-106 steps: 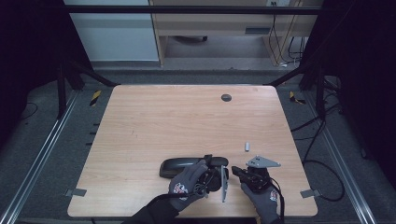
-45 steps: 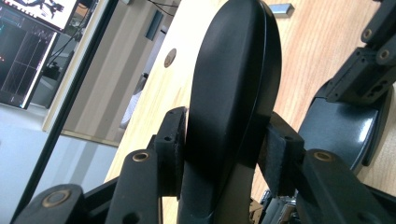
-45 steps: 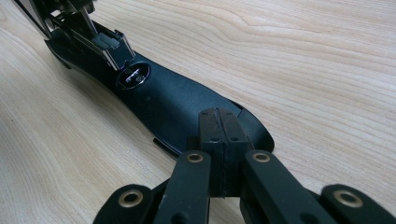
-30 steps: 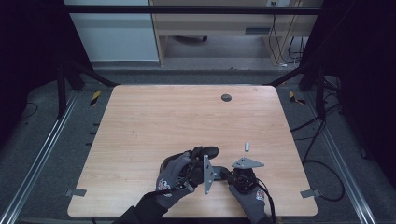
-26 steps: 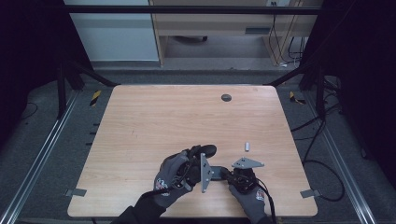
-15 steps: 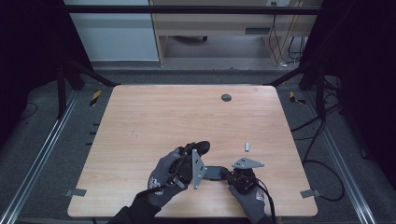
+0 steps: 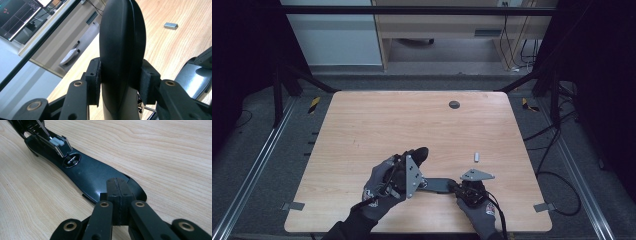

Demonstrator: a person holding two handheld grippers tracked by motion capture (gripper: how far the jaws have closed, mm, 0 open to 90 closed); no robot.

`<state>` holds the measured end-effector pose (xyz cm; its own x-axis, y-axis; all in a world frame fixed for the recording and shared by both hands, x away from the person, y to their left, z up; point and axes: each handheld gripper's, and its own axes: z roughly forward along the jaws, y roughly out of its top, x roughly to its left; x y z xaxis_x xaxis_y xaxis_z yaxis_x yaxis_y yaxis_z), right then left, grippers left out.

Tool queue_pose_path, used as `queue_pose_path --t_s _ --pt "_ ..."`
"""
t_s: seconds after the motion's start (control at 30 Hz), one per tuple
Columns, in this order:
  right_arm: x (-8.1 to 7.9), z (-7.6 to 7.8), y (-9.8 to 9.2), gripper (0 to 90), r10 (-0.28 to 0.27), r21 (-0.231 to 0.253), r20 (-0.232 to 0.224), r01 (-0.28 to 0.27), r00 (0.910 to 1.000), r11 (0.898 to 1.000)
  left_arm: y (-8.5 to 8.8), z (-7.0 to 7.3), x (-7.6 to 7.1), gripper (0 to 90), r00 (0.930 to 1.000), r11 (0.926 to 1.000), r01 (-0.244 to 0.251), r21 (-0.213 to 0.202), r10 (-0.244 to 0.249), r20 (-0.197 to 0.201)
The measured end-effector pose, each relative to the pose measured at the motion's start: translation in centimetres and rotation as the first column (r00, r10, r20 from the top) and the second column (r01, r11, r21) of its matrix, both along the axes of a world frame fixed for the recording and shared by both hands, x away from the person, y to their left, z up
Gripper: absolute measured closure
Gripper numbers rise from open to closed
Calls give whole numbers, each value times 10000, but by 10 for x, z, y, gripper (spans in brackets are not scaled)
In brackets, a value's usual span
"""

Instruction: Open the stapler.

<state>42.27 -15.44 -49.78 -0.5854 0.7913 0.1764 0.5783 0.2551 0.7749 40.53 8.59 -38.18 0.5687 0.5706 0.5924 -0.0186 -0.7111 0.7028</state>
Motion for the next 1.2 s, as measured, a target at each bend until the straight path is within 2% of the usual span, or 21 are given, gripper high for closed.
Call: queue_pose_path --t_s 0.47,0.83,1.2 --pt "0 -1 1 900 54 -29 54 -54 10000 10000 14 5 0 588 9998 9987 -148 -489 141 -145" --pt "0 0 1 900 116 -44 14 -116 9999 9999 29 10 0 586 9991 9947 -381 -957 360 -229" --pt "0 0 2 900 177 -76 56 -176 9998 9998 41 13 -1 580 9982 9915 -567 -1171 538 -276"
